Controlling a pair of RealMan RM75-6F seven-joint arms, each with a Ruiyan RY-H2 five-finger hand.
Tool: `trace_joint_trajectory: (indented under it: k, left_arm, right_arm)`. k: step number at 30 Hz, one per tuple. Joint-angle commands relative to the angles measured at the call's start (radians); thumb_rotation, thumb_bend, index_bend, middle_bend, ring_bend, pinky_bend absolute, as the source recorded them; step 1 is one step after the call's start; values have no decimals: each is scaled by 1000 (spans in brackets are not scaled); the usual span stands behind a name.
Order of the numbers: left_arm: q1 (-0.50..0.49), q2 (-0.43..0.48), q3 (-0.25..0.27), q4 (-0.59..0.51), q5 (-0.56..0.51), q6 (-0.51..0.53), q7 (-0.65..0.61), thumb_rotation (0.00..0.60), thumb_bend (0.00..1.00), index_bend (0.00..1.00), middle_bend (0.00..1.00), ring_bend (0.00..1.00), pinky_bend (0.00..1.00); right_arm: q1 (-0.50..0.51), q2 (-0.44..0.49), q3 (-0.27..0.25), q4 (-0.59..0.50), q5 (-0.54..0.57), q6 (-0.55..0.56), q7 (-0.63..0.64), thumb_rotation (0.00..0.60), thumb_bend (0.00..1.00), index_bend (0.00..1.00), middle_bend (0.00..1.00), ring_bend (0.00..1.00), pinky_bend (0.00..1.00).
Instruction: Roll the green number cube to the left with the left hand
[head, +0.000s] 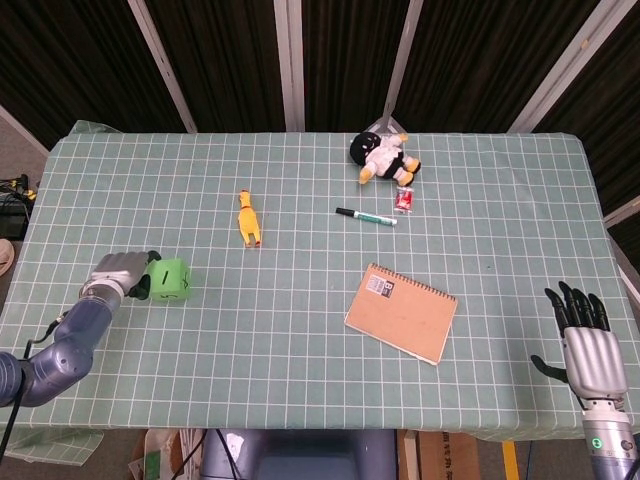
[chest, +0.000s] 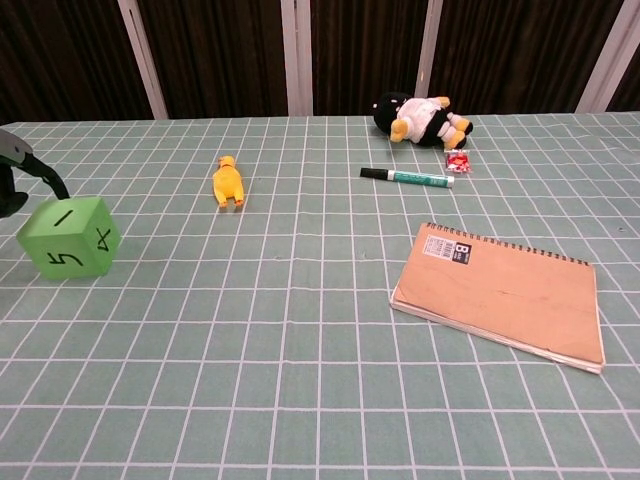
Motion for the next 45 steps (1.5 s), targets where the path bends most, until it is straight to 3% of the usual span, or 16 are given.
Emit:
trace_joint_trajectory:
  k: [1, 9, 23, 45]
  left_arm:
    - [2, 2, 9, -4, 10, -4, -1, 600, 938, 160, 842, 684, 720]
    - [15, 21, 16, -25, 57, -24, -28, 600, 938, 160, 842, 688, 720]
    - [29, 56, 88, -83, 141, -18, -24, 600, 939, 167, 843, 688, 720]
    - [105, 137, 158, -224, 375, 28, -43, 600, 939, 167, 845, 688, 721]
  right_arm:
    - [0, 0, 0, 0, 0, 0, 0, 600, 154, 101, 12, 2, 46]
    - [0, -1, -1, -1, -1, -1, -4, 600, 154, 101, 12, 2, 46]
    - [0, -1, -1, -3, 2, -1, -6, 600, 154, 101, 12, 2, 46]
    - [2, -1, -3, -9, 3, -6, -11, 600, 154, 101, 12, 2, 46]
